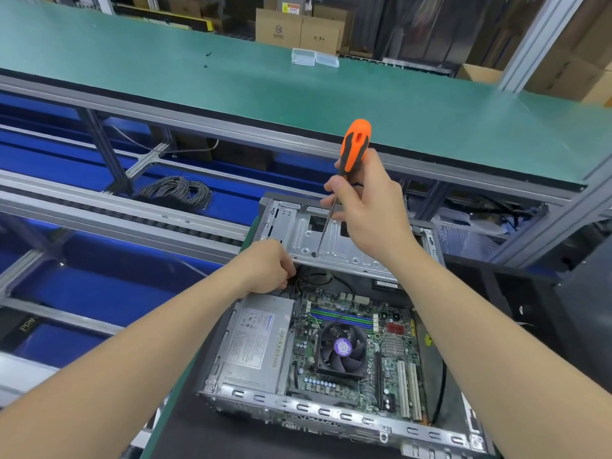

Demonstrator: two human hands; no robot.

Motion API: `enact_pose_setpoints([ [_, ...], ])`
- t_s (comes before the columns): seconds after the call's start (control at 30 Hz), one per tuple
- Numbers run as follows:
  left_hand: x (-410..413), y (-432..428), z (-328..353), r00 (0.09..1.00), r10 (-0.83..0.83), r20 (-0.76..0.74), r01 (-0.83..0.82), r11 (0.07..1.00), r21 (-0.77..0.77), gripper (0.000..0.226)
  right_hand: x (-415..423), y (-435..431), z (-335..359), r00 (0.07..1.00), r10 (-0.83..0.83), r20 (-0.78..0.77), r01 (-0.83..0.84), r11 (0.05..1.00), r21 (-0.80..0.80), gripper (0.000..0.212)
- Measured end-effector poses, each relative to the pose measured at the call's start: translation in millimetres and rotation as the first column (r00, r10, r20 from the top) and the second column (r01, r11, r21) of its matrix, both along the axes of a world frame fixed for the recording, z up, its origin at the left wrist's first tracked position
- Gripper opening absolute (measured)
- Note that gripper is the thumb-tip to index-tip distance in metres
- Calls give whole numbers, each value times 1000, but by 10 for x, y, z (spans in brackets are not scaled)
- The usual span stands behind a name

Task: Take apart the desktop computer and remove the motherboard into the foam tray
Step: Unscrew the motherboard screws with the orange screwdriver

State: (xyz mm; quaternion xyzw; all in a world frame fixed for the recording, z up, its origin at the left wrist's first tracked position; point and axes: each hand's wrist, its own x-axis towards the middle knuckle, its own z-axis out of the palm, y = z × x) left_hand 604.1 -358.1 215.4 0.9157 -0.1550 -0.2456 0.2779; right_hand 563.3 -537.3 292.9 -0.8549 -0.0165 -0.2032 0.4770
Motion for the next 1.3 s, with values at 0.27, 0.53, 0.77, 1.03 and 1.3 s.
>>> enact_pose_setpoints([
  [0.27,11,-172,-223,987,11,-159,6,994,106,33,104,-48,213,999,-33,5,33,999,24,14],
  [0.53,160,-297,-236,903,48,-428,29,985,170,32,214,-89,327,998,-58,-40,61,995,76,13],
  [0.77,113,-372,-479,852,124,-508,-159,987,-24,32,280,-128,365,995,-59,-85,69,991,113,10],
  [1.03,81,-402,-507,844,33,-535,-154,971,-184,33,299,-206,392,991,-72,-109,87,986,139,13],
  [1.3,30,-438,-408,934,-9,-356,33,998,61,36,159,-208,431,998,-54,-22,57,990,128,12],
])
